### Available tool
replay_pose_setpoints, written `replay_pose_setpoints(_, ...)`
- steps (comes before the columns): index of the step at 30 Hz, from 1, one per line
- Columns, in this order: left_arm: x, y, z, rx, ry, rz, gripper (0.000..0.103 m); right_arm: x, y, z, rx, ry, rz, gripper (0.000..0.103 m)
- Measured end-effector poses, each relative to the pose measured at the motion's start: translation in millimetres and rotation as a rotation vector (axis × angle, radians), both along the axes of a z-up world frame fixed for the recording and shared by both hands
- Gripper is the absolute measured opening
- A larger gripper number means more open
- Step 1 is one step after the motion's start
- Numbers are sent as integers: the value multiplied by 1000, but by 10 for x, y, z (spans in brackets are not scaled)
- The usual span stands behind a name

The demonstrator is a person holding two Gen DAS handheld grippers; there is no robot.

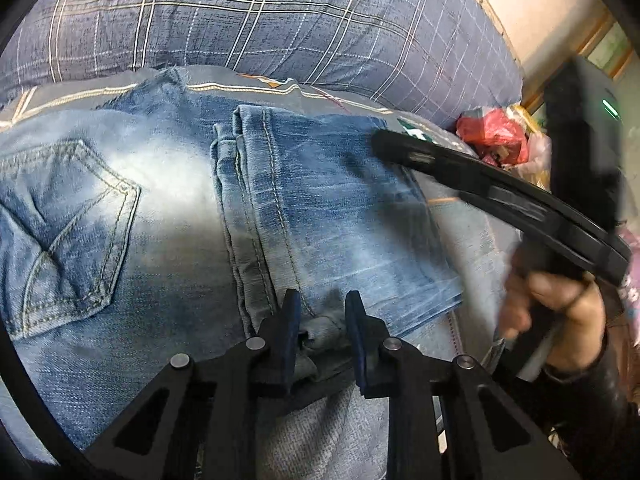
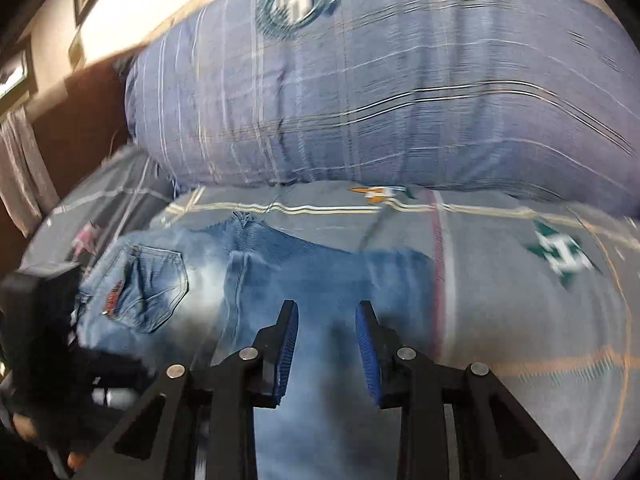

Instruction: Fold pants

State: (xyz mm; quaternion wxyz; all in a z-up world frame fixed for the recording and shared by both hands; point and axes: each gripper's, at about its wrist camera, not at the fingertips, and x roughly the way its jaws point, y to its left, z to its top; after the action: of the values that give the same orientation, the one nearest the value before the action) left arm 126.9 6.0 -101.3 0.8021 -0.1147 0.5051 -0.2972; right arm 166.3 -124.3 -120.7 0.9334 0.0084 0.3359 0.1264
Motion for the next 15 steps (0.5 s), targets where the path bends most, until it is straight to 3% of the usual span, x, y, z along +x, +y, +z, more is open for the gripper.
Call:
replay_pose_setpoints(5, -9, 15, -13, -12, -13, -7, 24, 492, 255, -302, -110, 91, 13, 32)
replay_pose_setpoints(8, -42, 46, -13, -17, -16, -7, 24, 556, 174, -352, -70, 73, -11, 32)
replay_pose_setpoints(12, -53, 43, -2, -11, -18, -8, 24, 339, 92, -205, -21, 47, -12, 34)
replay_pose_setpoints(15, -58, 39, 8, -9, -12, 0, 24, -59, -62, -62, 17, 16, -9, 34)
